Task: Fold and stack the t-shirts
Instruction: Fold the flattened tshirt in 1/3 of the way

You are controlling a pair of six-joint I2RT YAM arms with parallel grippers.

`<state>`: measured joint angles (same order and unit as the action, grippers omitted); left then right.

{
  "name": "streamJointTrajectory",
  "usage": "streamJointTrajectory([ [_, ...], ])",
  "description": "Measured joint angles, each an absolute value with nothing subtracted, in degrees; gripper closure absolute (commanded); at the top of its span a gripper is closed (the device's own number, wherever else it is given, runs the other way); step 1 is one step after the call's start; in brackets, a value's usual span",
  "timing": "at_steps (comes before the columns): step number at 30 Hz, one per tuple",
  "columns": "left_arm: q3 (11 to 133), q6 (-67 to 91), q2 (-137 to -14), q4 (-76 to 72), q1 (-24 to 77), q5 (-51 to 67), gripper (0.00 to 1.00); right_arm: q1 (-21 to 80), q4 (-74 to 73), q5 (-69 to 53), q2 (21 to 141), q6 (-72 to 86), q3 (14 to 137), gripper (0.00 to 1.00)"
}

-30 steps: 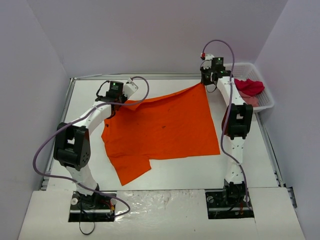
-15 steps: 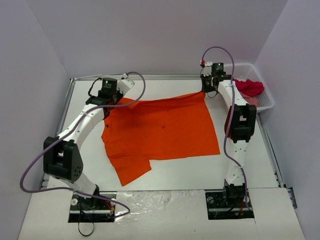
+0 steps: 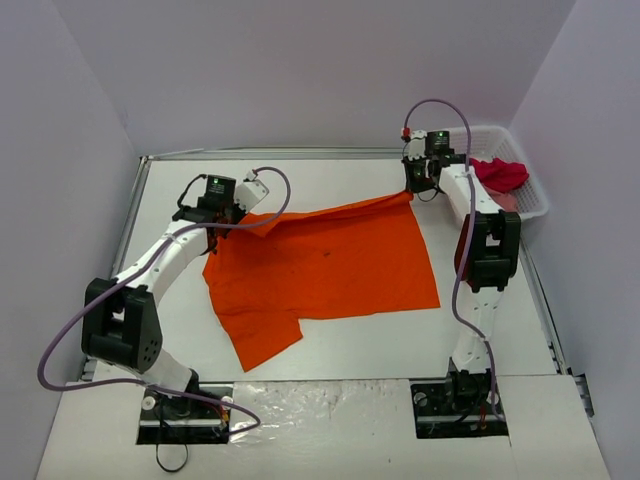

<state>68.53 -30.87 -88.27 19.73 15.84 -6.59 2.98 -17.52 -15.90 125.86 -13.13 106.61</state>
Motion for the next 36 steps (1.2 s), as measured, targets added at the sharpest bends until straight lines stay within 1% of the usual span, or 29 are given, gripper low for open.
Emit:
streamJointTrajectory([
  [7, 68.2, -30.4, -85.3, 21.7, 16.9, -5.8, 0.98, 3.0, -17.3, -15.9, 123.9, -13.5, 104.0, 1.0],
  [12, 65.8, -30.2, -83.6, 22.3, 17.7, -5.0, 0.98, 3.0, -17.4, -15.9, 123.8, -13.6, 102.6, 1.0],
  [22, 59.6, -29.8, -85.3, 23.4, 18.9, -4.5, 0.98, 3.0, -17.3, -15.9, 123.8, -14.1, 99.3, 1.0],
  [36, 56.2, -29.7, -87.8, 21.6, 20.3, -4.5, 0.98, 3.0, -17.2, -15.9, 123.8, -14.9, 96.2, 1.0],
])
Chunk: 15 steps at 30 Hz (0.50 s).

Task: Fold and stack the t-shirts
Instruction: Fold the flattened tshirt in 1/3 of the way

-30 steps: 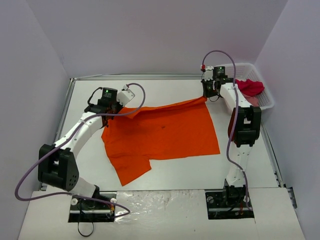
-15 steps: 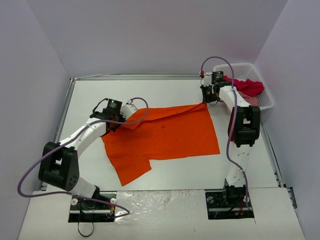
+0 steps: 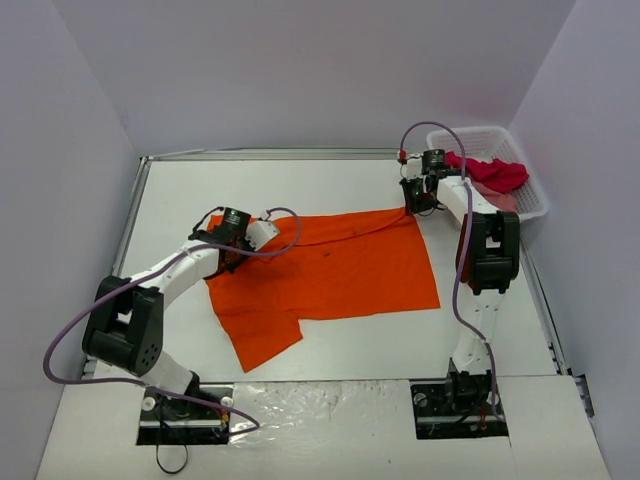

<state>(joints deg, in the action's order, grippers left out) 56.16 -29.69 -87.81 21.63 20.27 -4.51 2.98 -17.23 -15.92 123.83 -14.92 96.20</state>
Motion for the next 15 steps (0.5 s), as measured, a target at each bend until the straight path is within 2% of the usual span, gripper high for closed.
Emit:
streamJointTrajectory([
  [9, 54.2, -29.5, -88.3, 20.2, 21.4, -5.0, 0.96, 3.0, -17.0, -15.9, 123.8, -15.0, 93.8, 1.0],
  [12, 53.1, -29.3, -88.4, 19.9, 21.5, -5.1, 0.88, 3.0, -17.0, -15.9, 123.8, -15.1, 92.1, 0.97],
  [13, 52.8, -29.3, -88.4, 19.8, 21.5, -5.1, 0.81, 3.0, -16.7, -16.0, 123.8, -15.1, 91.5, 0.92],
  [15, 52.6, -29.3, -88.4, 19.9, 21.6, -5.4, 0.74, 3.0, -16.5, -16.0, 123.1, -15.2, 91.0, 0.91],
])
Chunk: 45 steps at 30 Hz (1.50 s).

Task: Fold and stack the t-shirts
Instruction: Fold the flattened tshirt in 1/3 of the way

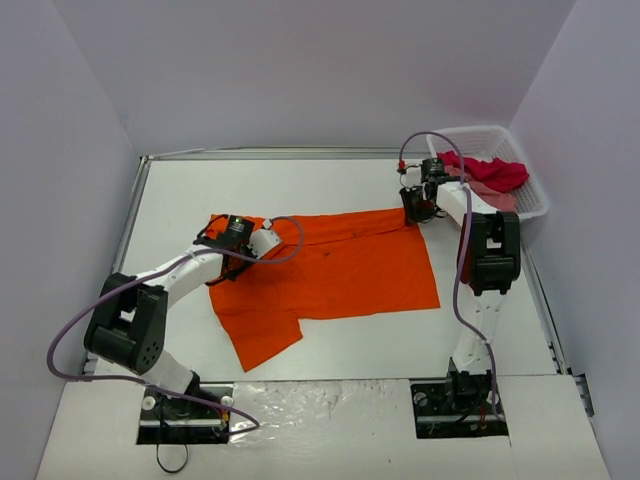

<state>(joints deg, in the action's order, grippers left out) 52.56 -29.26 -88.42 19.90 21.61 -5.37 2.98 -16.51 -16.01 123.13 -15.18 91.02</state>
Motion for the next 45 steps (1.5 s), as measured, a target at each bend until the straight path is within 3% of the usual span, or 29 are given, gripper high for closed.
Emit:
streamJointTrajectory([
  [1, 52.6, -29.1, -88.5, 19.7, 21.6, -5.5, 0.67, 3.0, -16.5, -16.0, 122.8, -15.2, 90.6, 0.86],
  [3, 52.6, -29.0, -88.5, 19.4, 21.6, -5.8, 0.62, 3.0, -16.6, -16.0, 122.4, -15.2, 90.2, 0.77],
  [7, 52.6, -28.9, -88.5, 19.0, 21.6, -6.4, 0.55, 3.0, -16.8, -16.0, 122.3, -15.2, 89.8, 0.71],
  [34, 52.7, -28.8, -83.5, 20.3, 21.0, -10.1, 0.5, 3.0, -20.6, -18.1, 111.0, -18.0, 79.9, 0.71],
  [45, 56.8, -24.9, -77.4, 23.6, 10.0, -4.9, 0.49, 9.7, -23.4, -21.0, 111.2, -22.3, 83.4, 0.71],
])
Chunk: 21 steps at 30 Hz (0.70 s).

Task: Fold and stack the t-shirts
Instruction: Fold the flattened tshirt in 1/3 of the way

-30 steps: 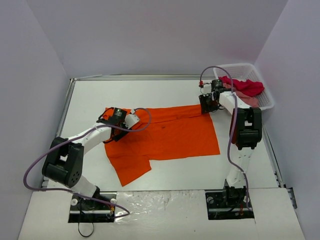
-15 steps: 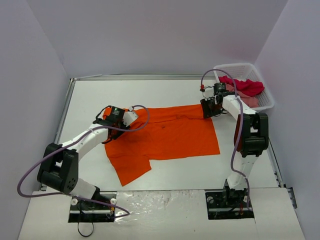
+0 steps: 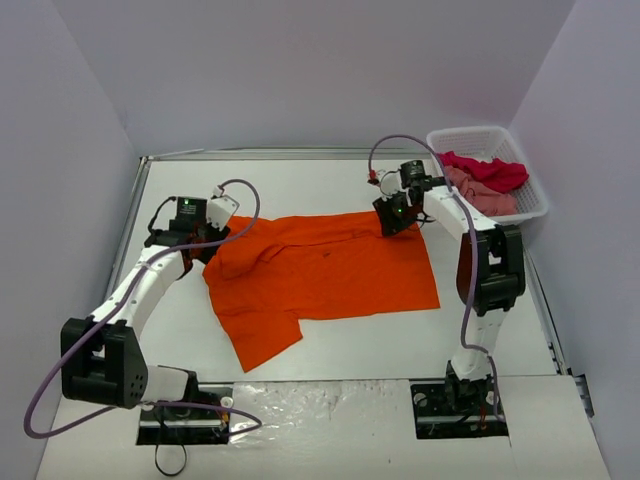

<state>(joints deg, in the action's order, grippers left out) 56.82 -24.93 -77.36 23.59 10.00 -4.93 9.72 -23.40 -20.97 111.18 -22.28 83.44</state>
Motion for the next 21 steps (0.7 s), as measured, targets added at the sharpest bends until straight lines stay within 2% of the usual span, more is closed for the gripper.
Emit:
streamJointTrajectory([
  [16, 55.8, -22.4, -72.0, 25.1, 2.3, -3.5, 0.47, 22.7, -28.9, -28.8, 119.5, -32.3, 95.2, 0.68],
  [21, 55.0, -21.2, -69.7, 25.2, -1.2, -1.5, 0.46, 27.3, -29.3, -29.6, 123.7, -33.1, 103.2, 0.66],
])
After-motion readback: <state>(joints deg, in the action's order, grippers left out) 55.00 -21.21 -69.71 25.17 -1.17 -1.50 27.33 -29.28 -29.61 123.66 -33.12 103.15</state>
